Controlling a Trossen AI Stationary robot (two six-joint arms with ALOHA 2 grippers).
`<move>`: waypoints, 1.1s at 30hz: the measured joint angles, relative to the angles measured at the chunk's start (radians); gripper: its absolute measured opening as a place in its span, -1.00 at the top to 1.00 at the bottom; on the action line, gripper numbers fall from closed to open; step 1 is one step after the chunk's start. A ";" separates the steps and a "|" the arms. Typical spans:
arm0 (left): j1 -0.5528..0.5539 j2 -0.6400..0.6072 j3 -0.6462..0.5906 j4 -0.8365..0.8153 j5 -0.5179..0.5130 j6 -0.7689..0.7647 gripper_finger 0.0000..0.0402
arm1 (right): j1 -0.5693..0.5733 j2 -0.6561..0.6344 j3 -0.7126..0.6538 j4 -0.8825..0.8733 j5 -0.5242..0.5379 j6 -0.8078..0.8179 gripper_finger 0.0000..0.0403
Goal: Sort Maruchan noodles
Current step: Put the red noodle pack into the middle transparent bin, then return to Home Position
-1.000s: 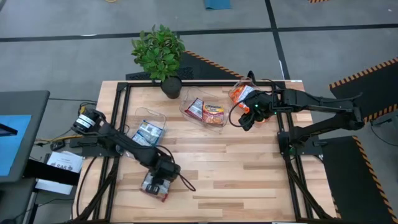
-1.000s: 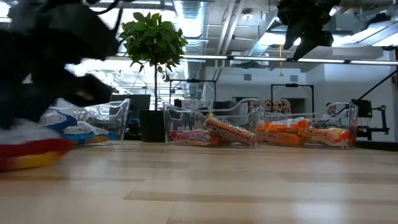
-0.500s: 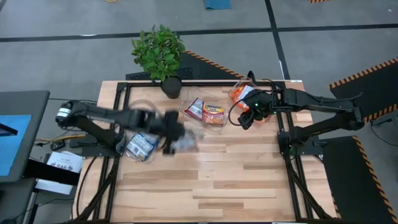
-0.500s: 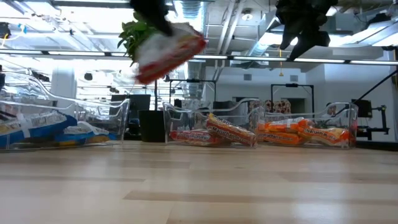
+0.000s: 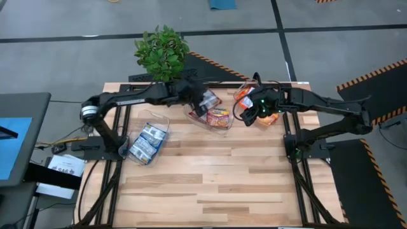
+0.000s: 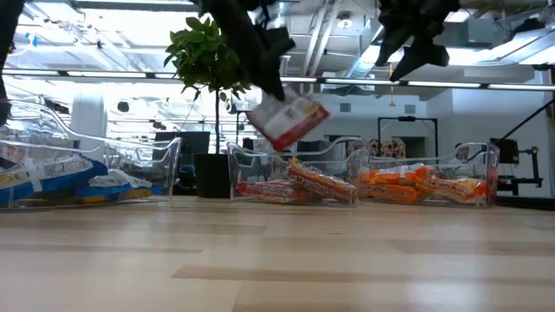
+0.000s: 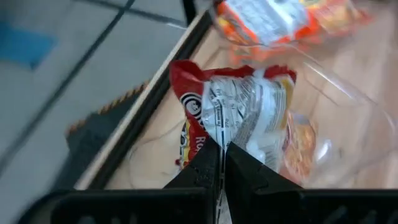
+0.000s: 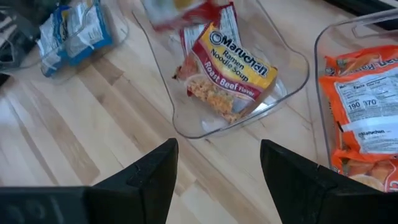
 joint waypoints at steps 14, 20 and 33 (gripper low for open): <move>0.039 0.094 0.009 -0.022 0.024 -0.272 0.34 | -0.019 0.000 0.000 0.009 0.006 -0.060 -0.26; 0.030 0.010 0.055 -0.041 0.225 -0.302 -0.08 | -0.019 -0.021 0.000 0.003 0.032 -0.143 -0.26; -0.322 -0.573 -0.640 0.826 0.071 -0.245 -0.03 | -0.009 -0.175 0.000 -0.019 0.051 -0.234 -0.26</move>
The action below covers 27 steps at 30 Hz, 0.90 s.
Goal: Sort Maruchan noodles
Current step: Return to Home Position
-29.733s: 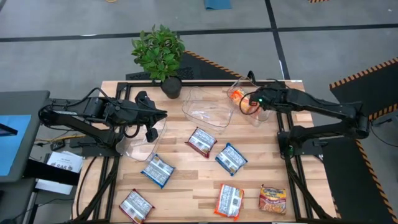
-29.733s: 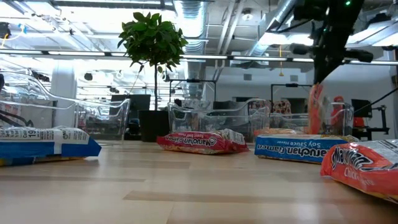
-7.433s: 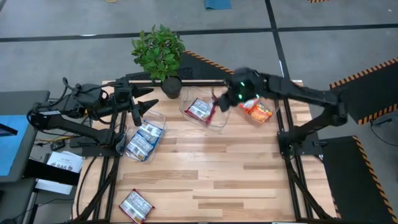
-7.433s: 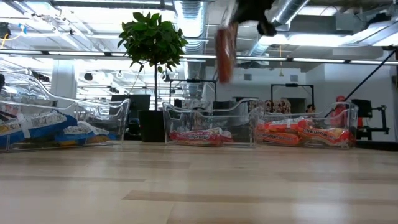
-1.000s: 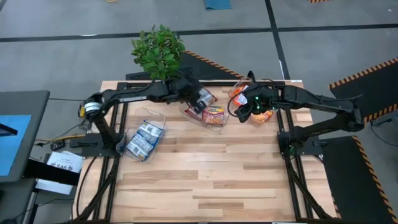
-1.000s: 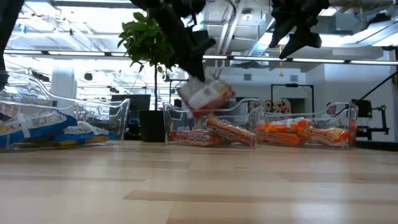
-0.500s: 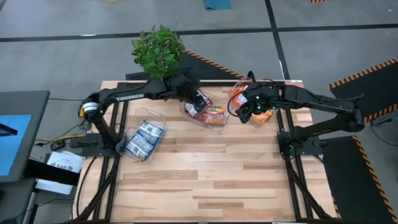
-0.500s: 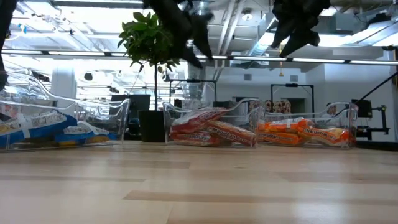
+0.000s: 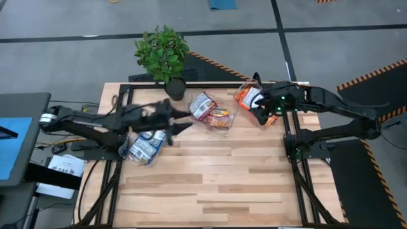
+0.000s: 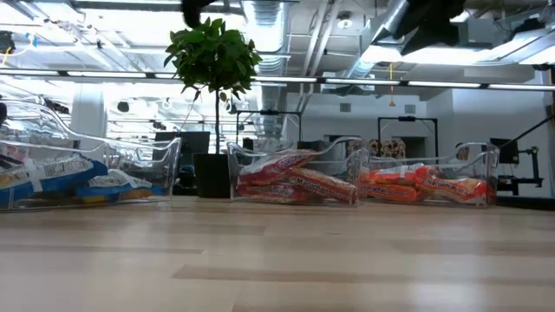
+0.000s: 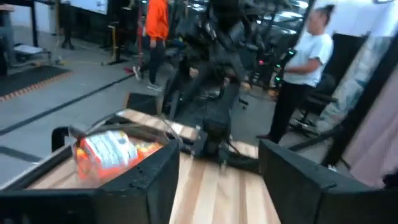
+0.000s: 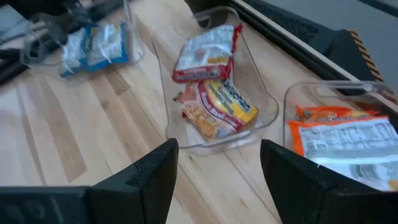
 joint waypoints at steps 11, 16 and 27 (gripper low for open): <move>-0.085 -0.430 -0.520 0.214 -0.102 -0.012 0.92 | 0.048 -0.008 0.006 0.000 -0.060 0.022 -0.03; -0.073 -0.592 -0.688 0.259 -0.098 -0.011 0.99 | 0.093 -0.018 0.008 -0.018 -0.092 0.124 0.82; -0.067 -0.868 -0.832 0.127 -0.098 -0.066 1.00 | 0.273 -0.227 -0.148 -0.007 -0.051 0.294 0.92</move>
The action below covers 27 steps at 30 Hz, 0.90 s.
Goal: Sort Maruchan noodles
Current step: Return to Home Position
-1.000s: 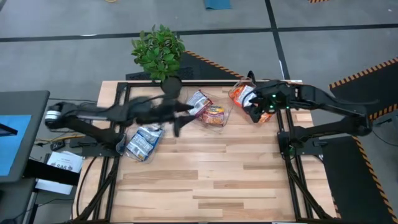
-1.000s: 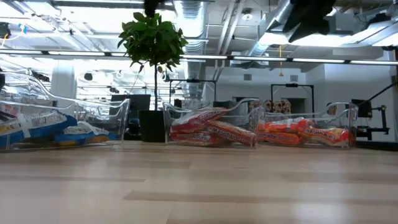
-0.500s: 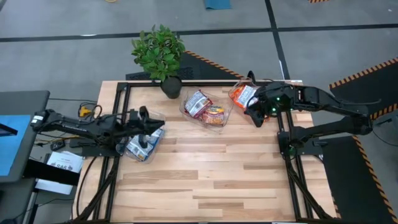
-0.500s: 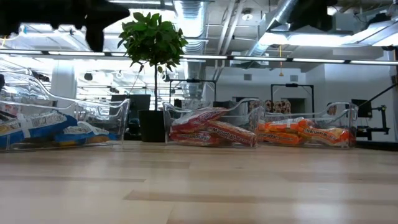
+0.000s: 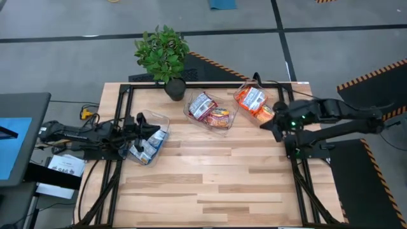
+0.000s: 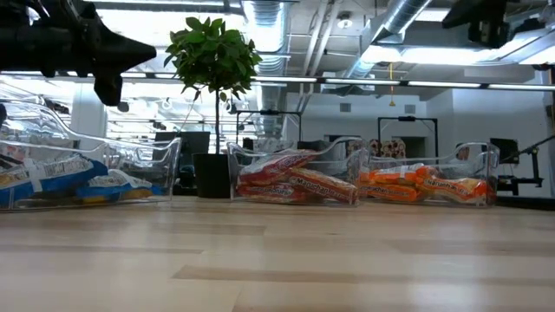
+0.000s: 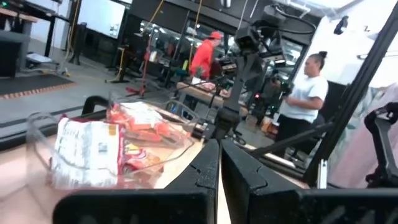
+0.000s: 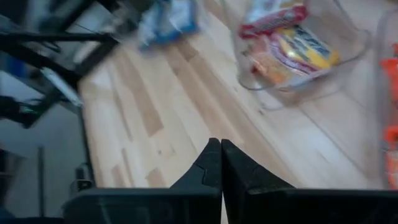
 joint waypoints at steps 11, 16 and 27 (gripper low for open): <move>0.000 -0.060 0.000 -0.077 -0.056 0.002 1.00 | 0.044 -0.341 -0.467 0.662 0.065 -0.228 0.92; 0.000 -0.060 0.000 -0.163 -0.056 0.002 1.00 | 0.019 -0.509 -0.617 0.741 0.044 -0.254 0.88; 0.000 -0.037 0.002 -0.405 -0.044 0.004 1.00 | 0.035 -0.741 -0.854 0.819 0.042 -0.268 0.90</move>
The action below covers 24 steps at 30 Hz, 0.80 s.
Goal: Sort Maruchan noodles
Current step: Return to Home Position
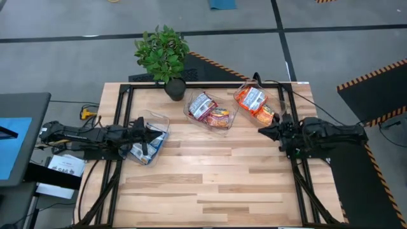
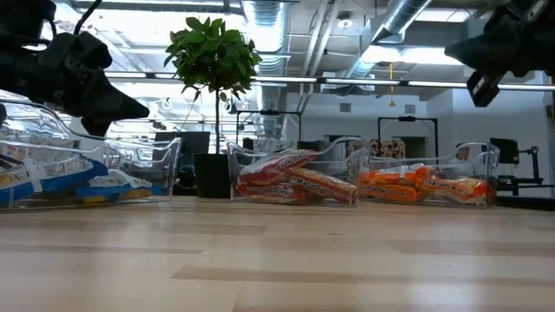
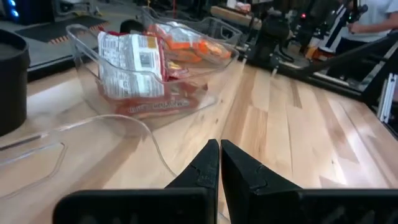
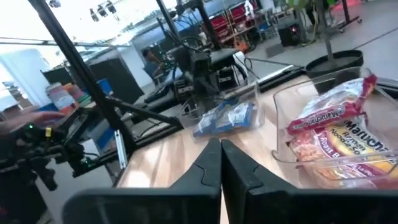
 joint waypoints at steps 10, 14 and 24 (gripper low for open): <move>0.000 -0.025 0.002 -0.013 0.003 0.000 1.00 | 0.025 0.038 0.002 -0.269 0.002 0.158 0.87; 0.000 -0.029 0.003 -0.015 0.004 0.000 1.00 | 0.024 0.038 0.006 -0.393 0.002 0.441 0.84; 0.000 -0.029 0.003 -0.016 0.004 0.000 1.00 | 0.024 0.043 0.011 -0.422 0.003 0.609 0.81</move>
